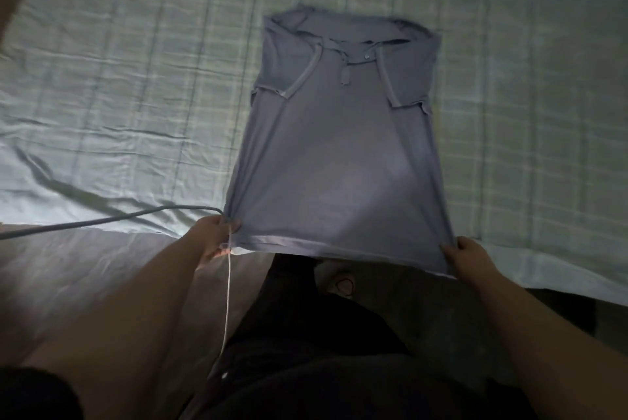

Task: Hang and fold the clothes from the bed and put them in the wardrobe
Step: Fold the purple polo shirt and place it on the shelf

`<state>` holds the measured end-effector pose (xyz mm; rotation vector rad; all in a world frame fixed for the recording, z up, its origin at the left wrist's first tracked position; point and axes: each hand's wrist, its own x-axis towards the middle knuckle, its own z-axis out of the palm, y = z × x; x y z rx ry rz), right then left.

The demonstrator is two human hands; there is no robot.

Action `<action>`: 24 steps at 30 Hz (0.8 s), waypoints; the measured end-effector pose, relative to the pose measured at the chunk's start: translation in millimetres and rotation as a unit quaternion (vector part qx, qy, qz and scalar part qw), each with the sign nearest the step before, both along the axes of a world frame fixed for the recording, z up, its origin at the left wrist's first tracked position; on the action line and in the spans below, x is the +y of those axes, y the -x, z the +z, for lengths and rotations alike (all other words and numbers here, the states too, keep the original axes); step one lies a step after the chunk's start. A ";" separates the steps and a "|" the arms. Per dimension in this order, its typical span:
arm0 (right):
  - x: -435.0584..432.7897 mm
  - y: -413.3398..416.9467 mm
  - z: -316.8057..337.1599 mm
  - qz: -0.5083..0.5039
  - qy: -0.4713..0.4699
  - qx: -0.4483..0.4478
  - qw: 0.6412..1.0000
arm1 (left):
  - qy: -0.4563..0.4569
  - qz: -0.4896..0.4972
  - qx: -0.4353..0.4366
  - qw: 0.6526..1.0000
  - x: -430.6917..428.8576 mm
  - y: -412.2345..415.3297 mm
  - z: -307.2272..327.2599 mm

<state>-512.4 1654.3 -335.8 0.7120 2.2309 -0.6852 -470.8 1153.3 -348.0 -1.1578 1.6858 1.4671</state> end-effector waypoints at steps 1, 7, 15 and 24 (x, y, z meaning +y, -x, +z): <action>2.7 -1.1 8.1 -0.003 0.001 0.004 1.000 | -0.007 -0.002 0.003 1.000 -0.2 -1.0 9.2; 18.2 -24.9 51.4 -0.062 0.001 0.022 0.998 | -0.053 0.039 -0.019 0.998 -12.0 -33.5 54.7; 14.9 -28.2 80.3 -0.318 0.152 0.047 0.935 | -0.111 0.140 0.014 0.984 -19.4 -39.1 74.1; -12.3 83.8 98.0 -0.373 0.188 0.081 0.905 | -0.129 0.084 0.114 0.982 -32.3 87.3 93.1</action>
